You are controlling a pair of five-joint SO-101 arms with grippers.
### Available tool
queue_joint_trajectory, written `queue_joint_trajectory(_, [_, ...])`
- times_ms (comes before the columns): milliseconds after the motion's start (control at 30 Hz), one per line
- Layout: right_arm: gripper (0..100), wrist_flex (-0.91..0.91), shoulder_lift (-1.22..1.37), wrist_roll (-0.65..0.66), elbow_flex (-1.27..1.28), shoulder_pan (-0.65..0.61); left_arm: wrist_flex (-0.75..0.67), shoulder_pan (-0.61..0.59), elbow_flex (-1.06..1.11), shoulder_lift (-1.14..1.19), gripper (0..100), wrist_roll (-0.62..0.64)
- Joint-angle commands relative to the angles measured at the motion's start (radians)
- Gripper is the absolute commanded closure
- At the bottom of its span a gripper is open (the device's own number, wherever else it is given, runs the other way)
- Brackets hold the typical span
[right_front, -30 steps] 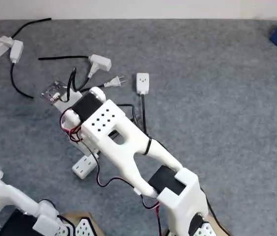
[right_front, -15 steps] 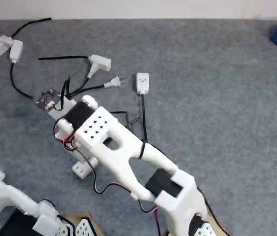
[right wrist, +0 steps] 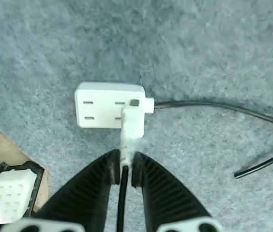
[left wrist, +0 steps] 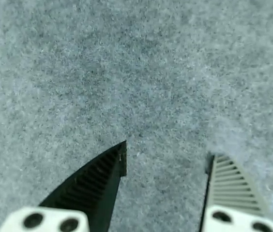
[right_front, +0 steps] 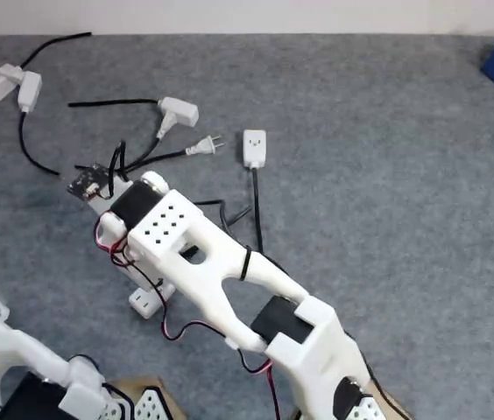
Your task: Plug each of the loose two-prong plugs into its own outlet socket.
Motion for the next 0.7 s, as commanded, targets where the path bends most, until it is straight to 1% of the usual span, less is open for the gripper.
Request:
queue_joint_trajectory(0, [99.1, 0.044, -0.018, -0.008, -0.101, -0.012, -0.015, -0.007, -0.007, -0.01, 72, -0.006])
queue_joint_trajectory(267, [99.1, 0.044, -0.018, -0.011, -0.07, -0.013, -0.015, -0.007, -0.01, -0.01, 72, -0.006])
queue_joint_trajectory(500, [99.1, 0.045, -0.018, -0.015, -0.039, -0.062, -0.015, -0.002, -0.01, -0.01, 72, -0.006])
queue_joint_trajectory(667, [99.1, 0.045, -0.012, -0.017, -0.036, -0.062, -0.015, -0.005, -0.01, -0.01, 72, -0.006])
